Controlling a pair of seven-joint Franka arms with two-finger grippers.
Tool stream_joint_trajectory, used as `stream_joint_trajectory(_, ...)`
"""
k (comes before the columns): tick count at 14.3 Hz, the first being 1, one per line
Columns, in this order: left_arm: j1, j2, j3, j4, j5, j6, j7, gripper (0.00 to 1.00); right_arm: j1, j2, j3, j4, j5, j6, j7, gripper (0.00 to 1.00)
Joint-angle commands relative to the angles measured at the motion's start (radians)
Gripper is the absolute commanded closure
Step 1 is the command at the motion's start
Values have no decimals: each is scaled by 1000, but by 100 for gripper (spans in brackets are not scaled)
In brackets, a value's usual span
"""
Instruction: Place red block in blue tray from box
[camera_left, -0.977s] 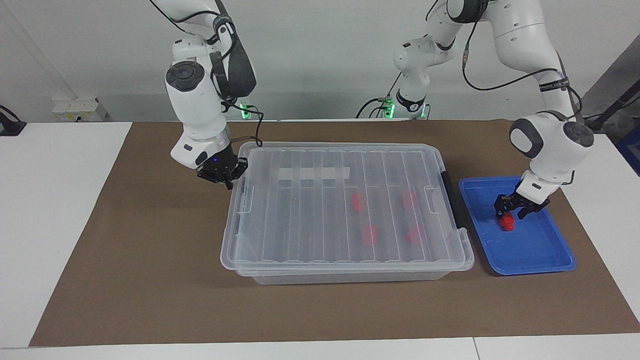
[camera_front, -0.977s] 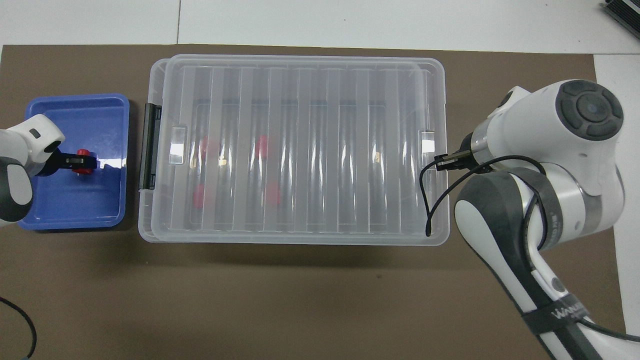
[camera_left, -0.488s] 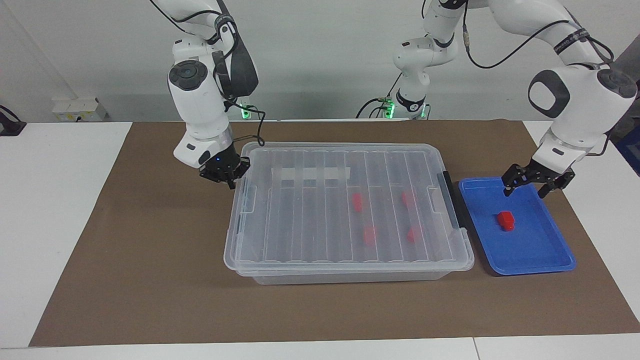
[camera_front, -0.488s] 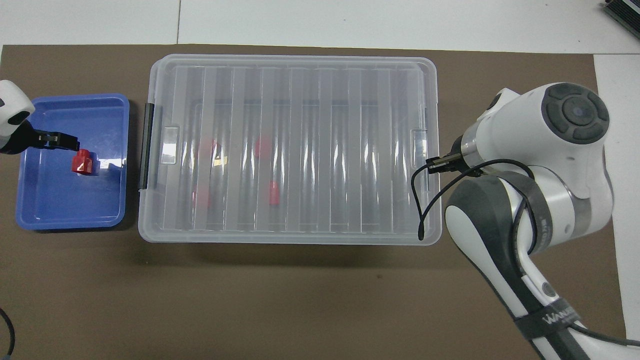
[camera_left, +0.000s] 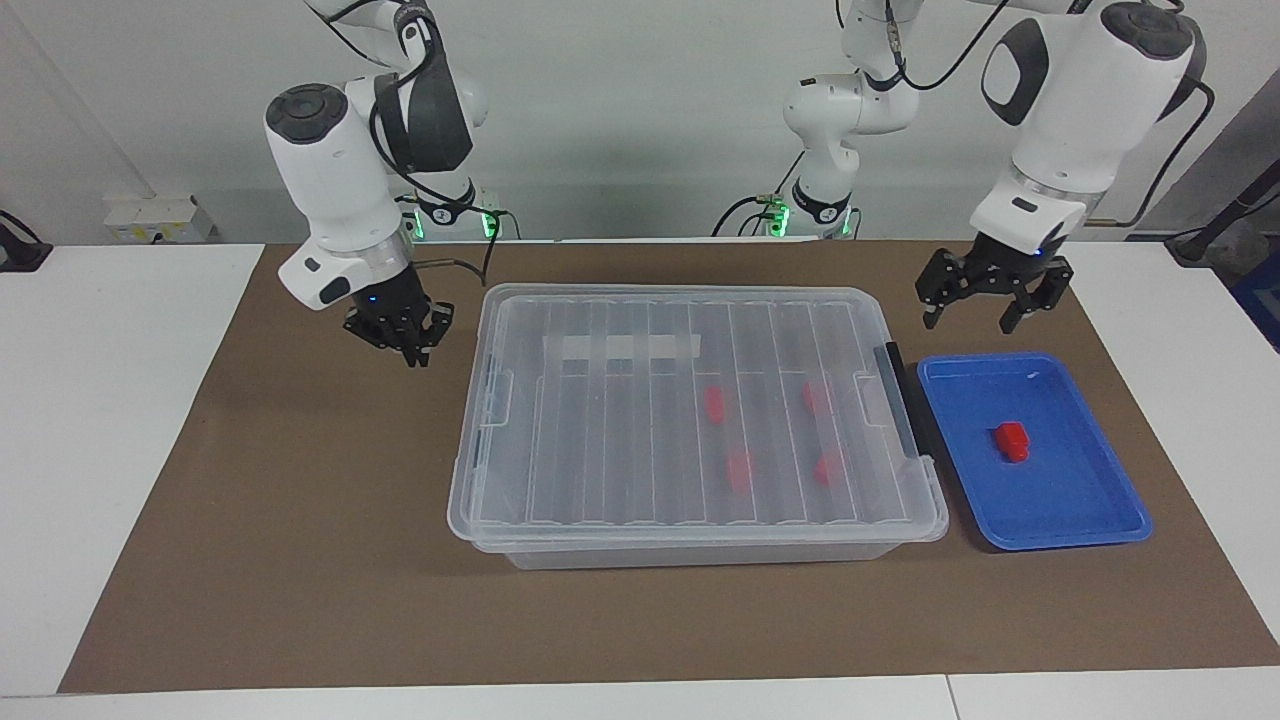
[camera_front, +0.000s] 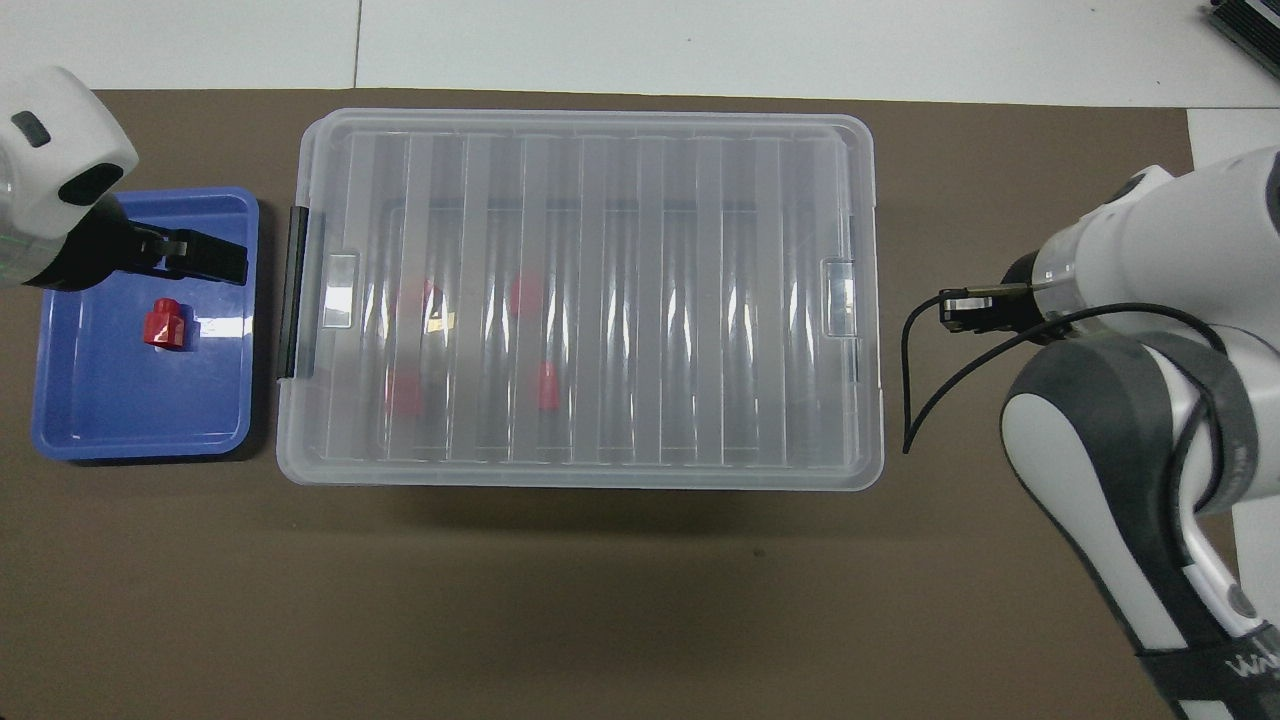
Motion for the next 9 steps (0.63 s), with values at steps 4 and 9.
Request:
stream_joint_trajectory(4, -5, -29, -5, -17, -11, -53, 1, 0, -64, -43, 5, 91, 5, -179, 69, 0)
stream_joint_trajectory(9, -8, -35, -30, 93, -14, -236, -8, 0, -115, -3, -3, 251, -3, -313, 61, 0)
